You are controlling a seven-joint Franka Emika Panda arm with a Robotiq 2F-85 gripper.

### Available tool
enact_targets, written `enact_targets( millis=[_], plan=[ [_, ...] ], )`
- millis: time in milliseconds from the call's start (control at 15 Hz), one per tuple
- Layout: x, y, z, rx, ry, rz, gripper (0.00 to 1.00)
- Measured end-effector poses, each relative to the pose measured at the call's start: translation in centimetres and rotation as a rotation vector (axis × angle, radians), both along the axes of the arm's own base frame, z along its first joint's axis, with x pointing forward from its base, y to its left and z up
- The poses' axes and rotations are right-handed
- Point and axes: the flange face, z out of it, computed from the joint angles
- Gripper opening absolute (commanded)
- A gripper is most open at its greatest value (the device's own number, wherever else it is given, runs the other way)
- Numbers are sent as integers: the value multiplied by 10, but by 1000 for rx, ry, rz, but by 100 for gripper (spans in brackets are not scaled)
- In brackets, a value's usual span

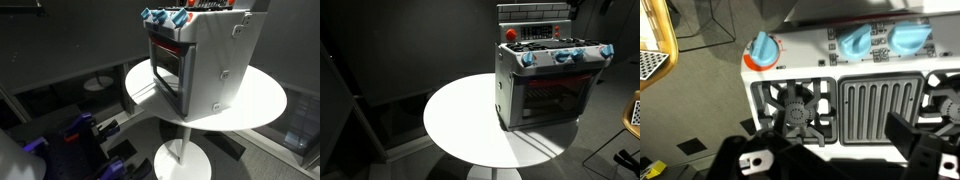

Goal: Turn the top right orange button on the stove

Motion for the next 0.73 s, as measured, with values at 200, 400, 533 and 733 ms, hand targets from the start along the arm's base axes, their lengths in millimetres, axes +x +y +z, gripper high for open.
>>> enact_targets(
  millis=[200, 400, 533, 733],
  plan=[
    [-23, 6, 6, 47, 62, 94, 100],
    [-44, 9, 7, 94, 119, 180, 100],
    [-54, 9, 7, 101, 156, 213, 100],
    [-64, 7, 3, 99, 204, 239, 100]
  ],
)
